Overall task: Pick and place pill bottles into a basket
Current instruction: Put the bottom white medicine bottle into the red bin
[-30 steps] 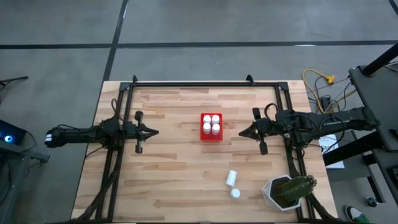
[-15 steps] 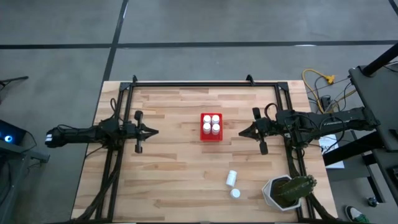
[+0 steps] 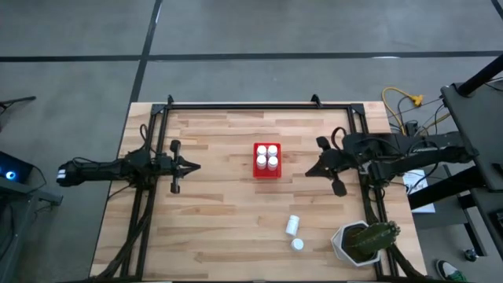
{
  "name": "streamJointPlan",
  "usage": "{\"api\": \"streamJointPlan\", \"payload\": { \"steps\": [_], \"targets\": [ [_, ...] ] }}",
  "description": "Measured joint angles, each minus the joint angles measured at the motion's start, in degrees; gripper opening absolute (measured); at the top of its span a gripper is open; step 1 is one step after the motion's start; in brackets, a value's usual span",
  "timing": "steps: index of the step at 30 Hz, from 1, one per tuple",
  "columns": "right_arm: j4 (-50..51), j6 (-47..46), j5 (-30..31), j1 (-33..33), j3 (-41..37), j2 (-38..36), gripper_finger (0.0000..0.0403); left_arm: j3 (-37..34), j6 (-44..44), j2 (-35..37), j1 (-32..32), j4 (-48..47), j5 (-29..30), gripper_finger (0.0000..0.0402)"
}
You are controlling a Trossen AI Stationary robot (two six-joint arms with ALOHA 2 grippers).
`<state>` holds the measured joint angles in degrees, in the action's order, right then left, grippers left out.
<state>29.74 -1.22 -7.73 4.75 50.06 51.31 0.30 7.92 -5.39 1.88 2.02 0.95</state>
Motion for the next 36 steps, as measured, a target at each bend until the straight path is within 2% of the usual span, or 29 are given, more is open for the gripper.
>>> {"api": "streamJointPlan", "payload": {
  "steps": [6, 12, 25, 36],
  "targets": [
    [11.43, 1.35, -0.10, 1.56, 8.35, 7.11, 0.0009, -0.02, 0.00, -0.22, -0.01, 0.07, 0.00, 0.0002],
    [19.09, 1.47, -0.25, 6.86, 16.41, 14.67, 0.0009, -0.02, 0.00, -0.15, 0.00, -0.02, -0.01, 0.0002],
    [25.40, 0.80, 2.16, 19.08, 27.76, 27.85, 0.0009, -0.02, 0.00, -0.15, 0.00, 0.05, -0.02, 0.0002],
    [27.15, -0.16, 6.24, 25.37, 31.47, 36.08, 0.0009, -0.02, 0.00, -0.11, -0.01, 0.09, -0.01, 0.0002]
  ]
}}
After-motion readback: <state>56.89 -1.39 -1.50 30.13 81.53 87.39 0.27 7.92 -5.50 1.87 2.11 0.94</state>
